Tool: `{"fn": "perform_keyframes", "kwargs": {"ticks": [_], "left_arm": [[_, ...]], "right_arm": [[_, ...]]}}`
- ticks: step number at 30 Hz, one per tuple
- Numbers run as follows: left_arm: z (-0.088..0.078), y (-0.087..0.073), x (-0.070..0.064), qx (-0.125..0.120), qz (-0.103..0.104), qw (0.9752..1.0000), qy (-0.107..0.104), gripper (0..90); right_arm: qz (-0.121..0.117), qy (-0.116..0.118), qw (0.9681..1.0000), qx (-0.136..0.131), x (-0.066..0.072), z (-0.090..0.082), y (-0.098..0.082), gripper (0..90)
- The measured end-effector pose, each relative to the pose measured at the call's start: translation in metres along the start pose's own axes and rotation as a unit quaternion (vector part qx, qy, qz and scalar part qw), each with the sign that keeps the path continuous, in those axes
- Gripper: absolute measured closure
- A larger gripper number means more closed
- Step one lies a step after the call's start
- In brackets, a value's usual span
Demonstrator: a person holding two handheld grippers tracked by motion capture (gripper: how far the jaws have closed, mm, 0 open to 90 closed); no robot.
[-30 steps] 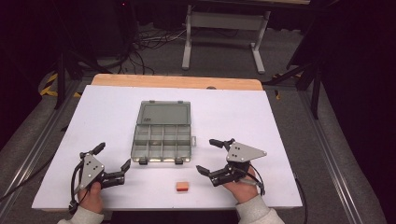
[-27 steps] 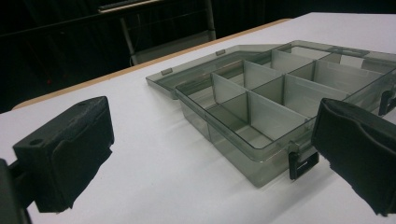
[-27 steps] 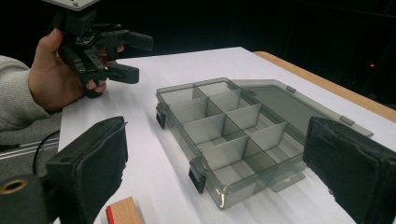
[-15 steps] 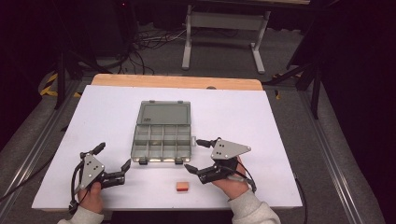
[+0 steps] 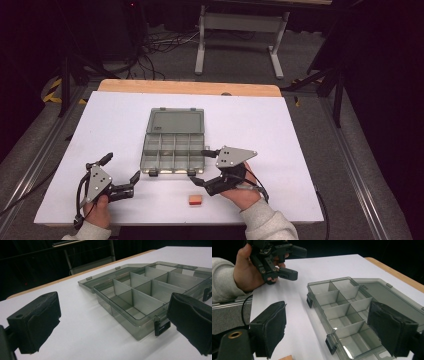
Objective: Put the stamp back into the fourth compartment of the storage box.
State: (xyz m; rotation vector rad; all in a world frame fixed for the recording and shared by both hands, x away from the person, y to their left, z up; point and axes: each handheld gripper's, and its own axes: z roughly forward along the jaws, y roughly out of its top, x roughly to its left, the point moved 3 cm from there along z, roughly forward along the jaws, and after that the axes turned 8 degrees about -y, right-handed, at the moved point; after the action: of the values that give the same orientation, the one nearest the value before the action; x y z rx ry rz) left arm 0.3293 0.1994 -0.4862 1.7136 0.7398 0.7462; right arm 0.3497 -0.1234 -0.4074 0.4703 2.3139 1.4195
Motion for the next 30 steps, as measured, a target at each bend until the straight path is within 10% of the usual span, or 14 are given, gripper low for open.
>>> {"fn": "perform_keyframes", "kwargs": {"ticks": [30], "left_arm": [[0.000, 0.000, 0.000, 0.000, 0.000, 1.0000, 0.000, 0.3]], "right_arm": [[-0.035, 0.068, 0.9921, 0.100, 0.004, 0.014, 0.012, 18.3]]}}
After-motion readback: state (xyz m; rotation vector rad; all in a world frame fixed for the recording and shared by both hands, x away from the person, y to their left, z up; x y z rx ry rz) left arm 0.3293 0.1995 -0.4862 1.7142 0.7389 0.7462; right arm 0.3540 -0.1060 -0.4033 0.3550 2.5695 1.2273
